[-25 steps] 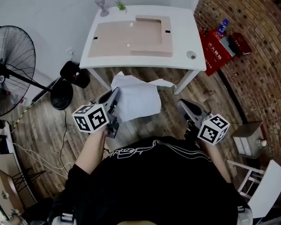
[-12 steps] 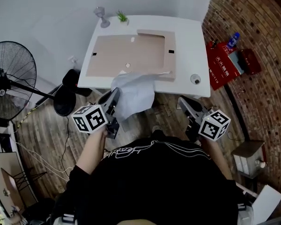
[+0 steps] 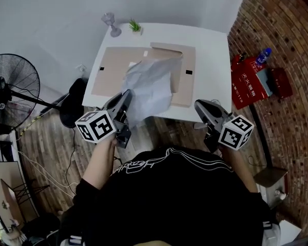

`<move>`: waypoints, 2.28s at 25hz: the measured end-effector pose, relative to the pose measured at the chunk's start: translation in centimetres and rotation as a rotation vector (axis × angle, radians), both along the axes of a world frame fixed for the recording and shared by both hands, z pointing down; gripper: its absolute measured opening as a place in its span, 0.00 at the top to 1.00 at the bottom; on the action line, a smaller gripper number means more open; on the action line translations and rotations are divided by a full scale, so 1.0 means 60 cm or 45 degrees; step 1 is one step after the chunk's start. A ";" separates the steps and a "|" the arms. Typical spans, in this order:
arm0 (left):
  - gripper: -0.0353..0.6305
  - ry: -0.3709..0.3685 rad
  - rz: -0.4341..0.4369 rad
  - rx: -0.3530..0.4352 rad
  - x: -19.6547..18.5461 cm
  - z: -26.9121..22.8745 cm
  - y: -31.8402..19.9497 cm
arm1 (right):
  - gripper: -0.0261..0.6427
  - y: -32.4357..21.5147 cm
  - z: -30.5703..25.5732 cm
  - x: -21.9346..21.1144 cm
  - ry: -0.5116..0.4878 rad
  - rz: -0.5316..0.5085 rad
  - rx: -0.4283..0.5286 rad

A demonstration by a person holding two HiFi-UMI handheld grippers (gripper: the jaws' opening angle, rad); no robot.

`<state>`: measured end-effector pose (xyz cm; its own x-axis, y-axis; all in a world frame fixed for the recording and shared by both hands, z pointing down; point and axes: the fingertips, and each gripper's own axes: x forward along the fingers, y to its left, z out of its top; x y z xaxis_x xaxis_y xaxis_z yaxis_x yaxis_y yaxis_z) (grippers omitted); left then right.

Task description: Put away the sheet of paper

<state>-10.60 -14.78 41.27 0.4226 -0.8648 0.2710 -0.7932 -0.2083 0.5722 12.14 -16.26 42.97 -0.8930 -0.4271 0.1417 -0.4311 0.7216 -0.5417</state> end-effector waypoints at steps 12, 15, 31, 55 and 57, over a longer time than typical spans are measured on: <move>0.90 0.139 0.051 0.017 -0.086 0.001 -0.112 | 0.96 -0.079 -0.010 -0.074 0.043 0.043 0.034; 0.90 0.151 0.088 0.013 -0.109 0.000 -0.148 | 0.96 -0.101 -0.025 -0.090 0.031 0.095 0.031; 0.90 0.256 0.143 -0.171 -0.228 0.092 -0.240 | 0.96 -0.156 -0.025 -0.163 0.105 0.260 0.017; 0.90 0.319 0.274 -0.458 -0.295 0.253 -0.241 | 0.96 -0.130 0.034 -0.244 0.152 0.386 -0.037; 0.90 0.322 0.291 -0.473 -0.290 0.260 -0.237 | 0.96 -0.123 0.035 -0.242 0.158 0.399 -0.045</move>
